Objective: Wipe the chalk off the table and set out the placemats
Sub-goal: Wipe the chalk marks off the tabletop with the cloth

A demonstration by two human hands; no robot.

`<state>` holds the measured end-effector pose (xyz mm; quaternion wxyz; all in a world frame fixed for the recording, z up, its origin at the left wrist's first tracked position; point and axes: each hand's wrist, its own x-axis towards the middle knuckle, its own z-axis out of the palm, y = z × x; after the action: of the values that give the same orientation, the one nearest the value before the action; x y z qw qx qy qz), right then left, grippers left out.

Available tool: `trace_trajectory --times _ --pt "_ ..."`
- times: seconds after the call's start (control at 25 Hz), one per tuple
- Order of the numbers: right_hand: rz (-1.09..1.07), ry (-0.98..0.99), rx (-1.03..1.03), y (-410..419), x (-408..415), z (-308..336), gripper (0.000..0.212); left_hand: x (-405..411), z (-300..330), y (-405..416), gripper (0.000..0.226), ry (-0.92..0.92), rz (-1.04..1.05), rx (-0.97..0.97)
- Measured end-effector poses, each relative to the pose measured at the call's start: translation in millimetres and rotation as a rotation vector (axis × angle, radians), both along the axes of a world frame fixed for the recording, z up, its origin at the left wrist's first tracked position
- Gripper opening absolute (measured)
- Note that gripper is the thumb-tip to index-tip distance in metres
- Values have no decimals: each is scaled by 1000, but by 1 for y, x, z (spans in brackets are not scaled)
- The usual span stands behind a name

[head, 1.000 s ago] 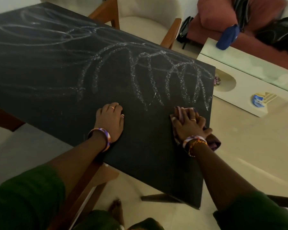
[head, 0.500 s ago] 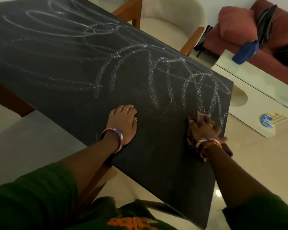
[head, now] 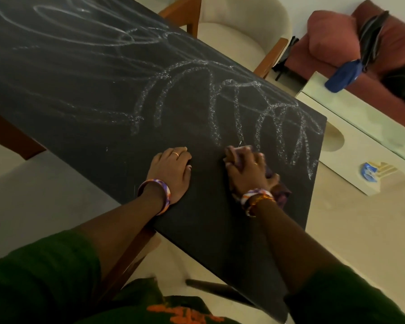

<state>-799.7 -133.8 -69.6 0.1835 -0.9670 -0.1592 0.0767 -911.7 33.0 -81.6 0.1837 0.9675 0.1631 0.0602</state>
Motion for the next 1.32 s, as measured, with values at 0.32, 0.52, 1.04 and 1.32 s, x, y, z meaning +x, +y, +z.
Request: trace_trajectory --times 0.32,0.52,1.04,1.32 --pt "-36 11 -208 -5 -5 2 64 6 2 -2 33 -12 32 9" --pt "272 39 -310 21 -12 6 68 2 3 0 38 17 17 -17" --pt "321 57 -248 41 -25 2 63 2 -1 1 41 -29 12 -29" --pt "-287 146 -205 -45 30 7 68 2 -1 0 34 -53 29 -19"
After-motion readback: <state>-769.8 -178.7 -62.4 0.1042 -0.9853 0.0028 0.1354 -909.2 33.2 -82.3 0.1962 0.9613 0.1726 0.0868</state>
